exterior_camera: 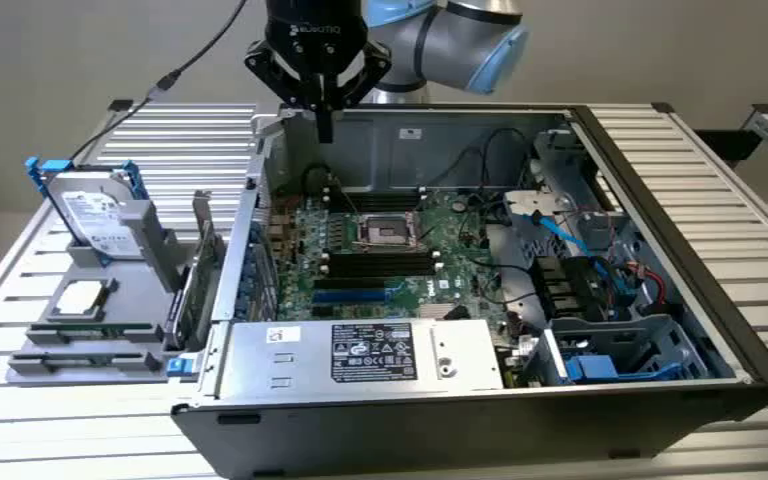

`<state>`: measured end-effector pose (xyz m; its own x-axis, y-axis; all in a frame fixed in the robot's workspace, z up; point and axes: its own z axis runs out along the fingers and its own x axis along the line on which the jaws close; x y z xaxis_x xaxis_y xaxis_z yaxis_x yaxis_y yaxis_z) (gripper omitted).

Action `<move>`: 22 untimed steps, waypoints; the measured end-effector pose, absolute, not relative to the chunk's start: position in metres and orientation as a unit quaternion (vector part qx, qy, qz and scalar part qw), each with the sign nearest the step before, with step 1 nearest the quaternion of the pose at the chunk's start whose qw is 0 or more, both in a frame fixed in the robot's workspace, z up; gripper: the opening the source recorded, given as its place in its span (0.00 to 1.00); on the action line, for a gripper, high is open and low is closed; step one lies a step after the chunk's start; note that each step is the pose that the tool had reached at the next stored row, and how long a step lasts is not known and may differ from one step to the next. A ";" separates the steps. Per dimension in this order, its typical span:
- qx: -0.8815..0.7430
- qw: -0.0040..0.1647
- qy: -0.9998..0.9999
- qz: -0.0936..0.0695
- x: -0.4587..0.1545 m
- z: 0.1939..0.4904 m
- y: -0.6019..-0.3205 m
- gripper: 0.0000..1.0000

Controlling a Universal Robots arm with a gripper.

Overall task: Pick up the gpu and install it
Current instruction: 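Reach for the gpu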

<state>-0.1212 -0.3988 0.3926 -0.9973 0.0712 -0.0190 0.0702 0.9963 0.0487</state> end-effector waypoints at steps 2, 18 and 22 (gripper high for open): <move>0.035 0.010 0.999 0.024 -0.121 0.393 -0.399 0.11; 0.036 0.007 0.999 0.024 -0.154 0.392 -0.399 0.11; 0.036 0.006 0.999 0.024 -0.172 0.392 -0.399 0.11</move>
<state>-0.1718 -0.3987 0.3922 -0.9974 0.0713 -0.0099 0.0707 0.9963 0.0482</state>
